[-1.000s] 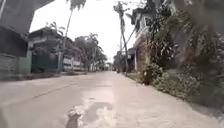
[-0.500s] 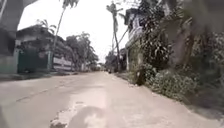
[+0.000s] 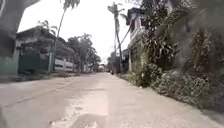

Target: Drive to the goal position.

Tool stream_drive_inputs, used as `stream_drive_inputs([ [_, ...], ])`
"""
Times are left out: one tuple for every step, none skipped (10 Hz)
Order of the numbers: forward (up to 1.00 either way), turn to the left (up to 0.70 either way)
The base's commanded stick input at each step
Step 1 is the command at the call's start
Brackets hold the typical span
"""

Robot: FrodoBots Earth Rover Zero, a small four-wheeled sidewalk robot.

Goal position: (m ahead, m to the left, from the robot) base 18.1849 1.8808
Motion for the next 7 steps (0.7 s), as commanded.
stream_drive_inputs([
  [0.5,0.01],
  [0.5,0.01],
  [0.5,0.01],
  [0.5,0.01],
  [0.5,0.01],
  [0.5,0.01],
  [0.5,0.01],
])
